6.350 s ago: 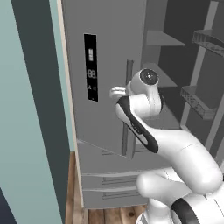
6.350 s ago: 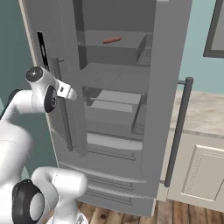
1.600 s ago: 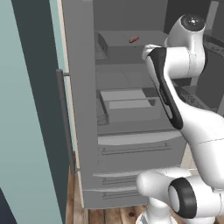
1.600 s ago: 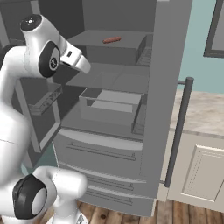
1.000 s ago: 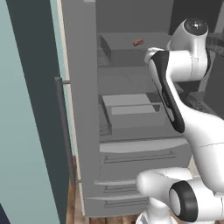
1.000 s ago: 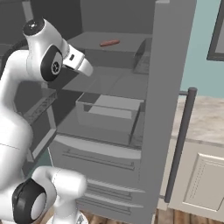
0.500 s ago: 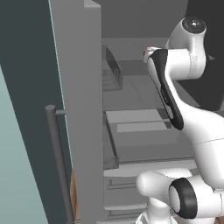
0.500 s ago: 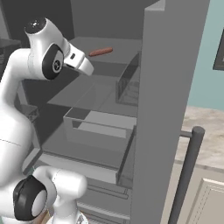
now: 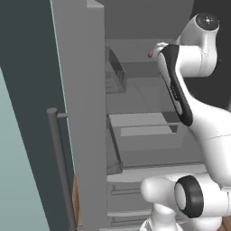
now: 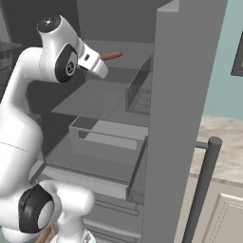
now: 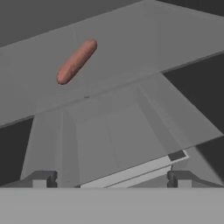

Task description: Move the hot dog bun to the plate on the dining table and place the condiment next to that plate. Then navigate to the fridge and take the sausage and place it on the plate as well.

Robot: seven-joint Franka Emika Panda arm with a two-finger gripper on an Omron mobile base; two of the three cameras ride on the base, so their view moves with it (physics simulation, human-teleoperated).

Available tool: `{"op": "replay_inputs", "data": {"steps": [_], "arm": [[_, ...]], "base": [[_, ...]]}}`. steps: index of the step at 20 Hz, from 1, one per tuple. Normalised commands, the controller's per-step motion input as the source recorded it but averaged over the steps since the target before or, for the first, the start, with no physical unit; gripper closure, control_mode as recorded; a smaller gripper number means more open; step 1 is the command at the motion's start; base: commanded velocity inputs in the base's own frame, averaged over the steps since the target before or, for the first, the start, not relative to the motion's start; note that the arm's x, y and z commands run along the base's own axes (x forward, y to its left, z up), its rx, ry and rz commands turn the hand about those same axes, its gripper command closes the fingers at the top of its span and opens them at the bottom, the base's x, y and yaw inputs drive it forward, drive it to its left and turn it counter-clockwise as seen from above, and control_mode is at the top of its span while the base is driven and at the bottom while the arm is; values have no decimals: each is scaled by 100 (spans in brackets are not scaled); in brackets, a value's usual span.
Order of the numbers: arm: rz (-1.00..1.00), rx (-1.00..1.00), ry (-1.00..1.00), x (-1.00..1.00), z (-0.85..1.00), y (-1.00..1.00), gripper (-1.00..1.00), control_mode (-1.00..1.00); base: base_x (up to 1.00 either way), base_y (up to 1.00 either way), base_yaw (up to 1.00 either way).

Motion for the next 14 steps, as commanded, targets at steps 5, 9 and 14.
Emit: {"op": "replay_inputs", "data": {"steps": [5, 9, 14], "arm": [[0, 0, -6, 21, 41, 2, -100, -100], [0, -2, -8, 72, 0, 18, -100, -100], [0, -1, 0, 86, -3, 4, -100, -100]], "base": [[0, 0, 0], [0, 0, 0], [0, 0, 0]]}}
